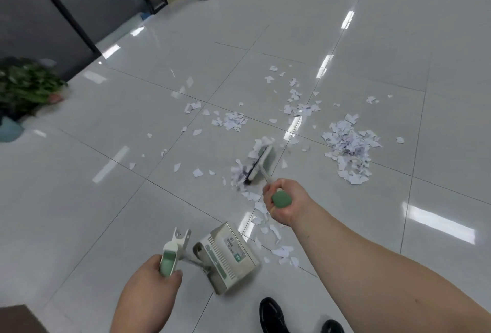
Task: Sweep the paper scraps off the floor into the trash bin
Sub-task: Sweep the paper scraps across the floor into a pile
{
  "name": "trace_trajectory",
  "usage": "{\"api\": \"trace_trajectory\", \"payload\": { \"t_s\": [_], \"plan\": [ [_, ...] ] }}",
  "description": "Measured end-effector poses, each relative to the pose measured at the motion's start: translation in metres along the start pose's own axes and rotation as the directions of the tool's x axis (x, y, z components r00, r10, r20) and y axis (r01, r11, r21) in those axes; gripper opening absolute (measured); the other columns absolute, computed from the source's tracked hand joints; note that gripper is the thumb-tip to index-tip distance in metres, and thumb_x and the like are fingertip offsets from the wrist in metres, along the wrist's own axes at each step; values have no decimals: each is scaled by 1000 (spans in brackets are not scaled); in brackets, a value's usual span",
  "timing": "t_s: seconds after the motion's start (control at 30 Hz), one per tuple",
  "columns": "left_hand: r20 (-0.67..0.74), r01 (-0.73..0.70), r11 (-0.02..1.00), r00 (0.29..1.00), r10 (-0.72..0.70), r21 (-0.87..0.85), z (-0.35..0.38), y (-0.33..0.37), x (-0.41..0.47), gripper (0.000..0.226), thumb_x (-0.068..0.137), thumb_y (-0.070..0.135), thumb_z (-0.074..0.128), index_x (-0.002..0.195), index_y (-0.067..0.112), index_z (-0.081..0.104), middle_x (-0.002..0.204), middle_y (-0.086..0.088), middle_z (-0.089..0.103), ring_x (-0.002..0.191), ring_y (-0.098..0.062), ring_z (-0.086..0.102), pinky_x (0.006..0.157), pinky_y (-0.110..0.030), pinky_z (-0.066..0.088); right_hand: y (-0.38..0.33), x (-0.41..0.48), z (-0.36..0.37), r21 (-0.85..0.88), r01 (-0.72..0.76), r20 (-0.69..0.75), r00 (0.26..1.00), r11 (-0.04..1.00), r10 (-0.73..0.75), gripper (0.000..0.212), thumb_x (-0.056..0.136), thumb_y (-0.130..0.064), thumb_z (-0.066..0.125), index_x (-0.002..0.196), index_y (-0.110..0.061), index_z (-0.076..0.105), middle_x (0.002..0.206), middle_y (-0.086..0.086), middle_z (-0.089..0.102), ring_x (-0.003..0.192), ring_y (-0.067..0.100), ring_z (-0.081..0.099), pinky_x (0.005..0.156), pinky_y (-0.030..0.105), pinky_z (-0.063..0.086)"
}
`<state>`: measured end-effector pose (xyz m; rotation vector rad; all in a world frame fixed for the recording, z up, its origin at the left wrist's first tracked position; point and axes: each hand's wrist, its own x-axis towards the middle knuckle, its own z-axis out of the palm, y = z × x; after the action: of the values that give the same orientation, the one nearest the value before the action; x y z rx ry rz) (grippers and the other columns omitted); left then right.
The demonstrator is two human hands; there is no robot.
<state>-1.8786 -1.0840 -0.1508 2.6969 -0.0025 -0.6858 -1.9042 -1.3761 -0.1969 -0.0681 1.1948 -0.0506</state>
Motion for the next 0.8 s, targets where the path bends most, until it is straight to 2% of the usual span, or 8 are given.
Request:
{"api": "trace_trajectory", "payload": {
  "t_s": [0.1,0.2,0.3,0.47,0.6,0.8],
  "plan": [
    [3,-7,1000,1000,7,5,2,4,2,14,88,28,64,80,18,58,66,-7,65,65,-27,66,61,-33,47,-4,-10,-3,-4,-32,42,999,999,32,18,81,9,48,94,-2,55,75,15,56,32,16,48,33,20,45],
    [1,-20,1000,1000,20,-19,3,17,3,12,89,26,64,80,19,59,67,-6,64,67,-25,64,59,-33,44,-13,-25,-19,-39,-28,20,999,999,29,22,78,10,50,95,-4,54,72,14,56,40,15,49,40,19,52],
    [15,-39,999,999,40,-33,5,36,7,12,88,25,64,79,19,59,66,-6,64,65,-25,64,58,-32,43,-33,-38,-44,-113,31,-55,998,993,-37,26,75,10,50,95,-6,55,72,13,57,48,15,49,44,20,54],
    [54,-112,993,992,114,-36,15,86,16,12,89,26,63,81,18,59,67,-7,65,64,-25,65,60,-34,47,-87,-58,-89,-262,162,-166,964,952,-210,33,75,10,49,103,-4,60,74,15,59,44,15,49,41,20,50],
    [66,-178,984,982,179,-22,28,138,26,14,91,23,62,80,15,58,69,-6,63,68,-23,60,58,-33,41,-139,-67,-119,-360,222,-231,920,906,-317,22,80,11,47,95,-2,57,77,15,53,35,17,48,39,18,48],
    [79,-216,976,974,214,25,60,229,43,15,91,24,61,81,14,57,68,-7,62,67,-24,59,57,-33,40,-244,-44,-152,-424,229,-311,872,876,-378,20,79,10,47,85,-7,56,76,14,52,35,19,51,41,21,49]
  ]
}}
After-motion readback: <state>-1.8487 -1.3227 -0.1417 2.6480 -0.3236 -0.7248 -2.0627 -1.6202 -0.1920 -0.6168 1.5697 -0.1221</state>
